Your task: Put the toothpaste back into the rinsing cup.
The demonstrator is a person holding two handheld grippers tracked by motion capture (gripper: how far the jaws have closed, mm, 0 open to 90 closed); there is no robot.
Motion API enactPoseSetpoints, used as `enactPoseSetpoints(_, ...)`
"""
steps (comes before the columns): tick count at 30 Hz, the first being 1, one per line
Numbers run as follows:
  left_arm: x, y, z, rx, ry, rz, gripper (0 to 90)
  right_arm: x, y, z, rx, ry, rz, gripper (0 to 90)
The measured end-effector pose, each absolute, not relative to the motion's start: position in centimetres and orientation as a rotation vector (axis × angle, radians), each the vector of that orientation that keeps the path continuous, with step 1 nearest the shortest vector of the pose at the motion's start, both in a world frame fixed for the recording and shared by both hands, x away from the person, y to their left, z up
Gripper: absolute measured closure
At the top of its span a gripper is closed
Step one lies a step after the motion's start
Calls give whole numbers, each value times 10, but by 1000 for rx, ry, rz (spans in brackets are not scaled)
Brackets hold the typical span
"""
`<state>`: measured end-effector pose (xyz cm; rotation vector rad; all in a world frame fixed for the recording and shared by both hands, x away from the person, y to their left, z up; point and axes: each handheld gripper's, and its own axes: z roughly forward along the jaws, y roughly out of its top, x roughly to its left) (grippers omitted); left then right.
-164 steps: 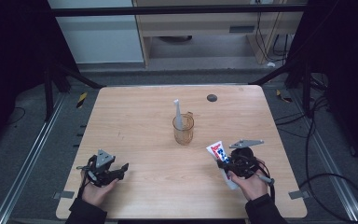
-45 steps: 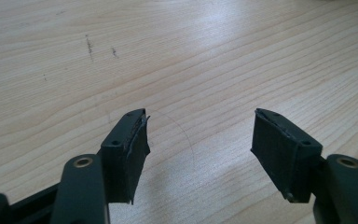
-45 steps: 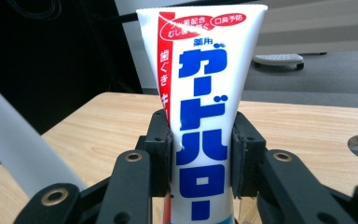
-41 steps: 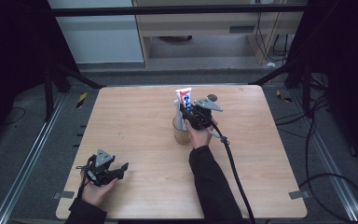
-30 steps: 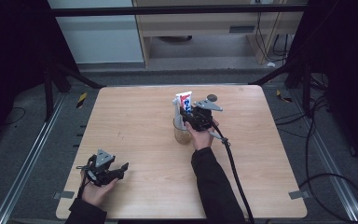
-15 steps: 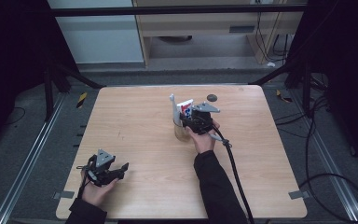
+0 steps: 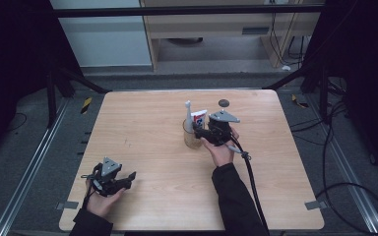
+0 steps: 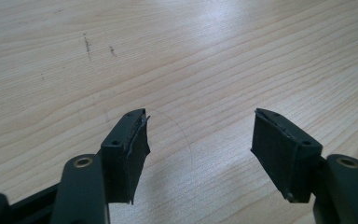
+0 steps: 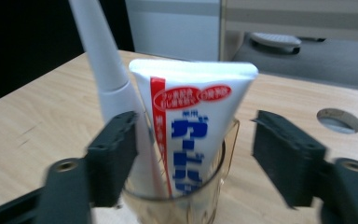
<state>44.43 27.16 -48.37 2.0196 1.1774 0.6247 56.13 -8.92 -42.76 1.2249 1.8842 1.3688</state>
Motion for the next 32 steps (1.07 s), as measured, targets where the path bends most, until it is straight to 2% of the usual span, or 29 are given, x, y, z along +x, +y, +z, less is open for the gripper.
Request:
enactPoseSetpoints(6,445,271,-484,2024,1179,624,351,544,-109,-422,1225,1973,1389,123)
enactPoseSetpoints(11,444,271,-484,2022,1179,621,349,529,-126,-421,1210,2004,1349,111)
enactPoseSetpoints(15,445,272,-484,2023,1182,621,346,516,-151,-434,1227,2047,1227,80)
enactPoseSetpoints(22,445,272,-484,2020,1191,621,340,489,-188,-458,1277,2072,1161,75)
enactPoseSetpoints(32,444,274,-484,2014,1189,623,332,461,-216,-469,1291,2078,1115,68)
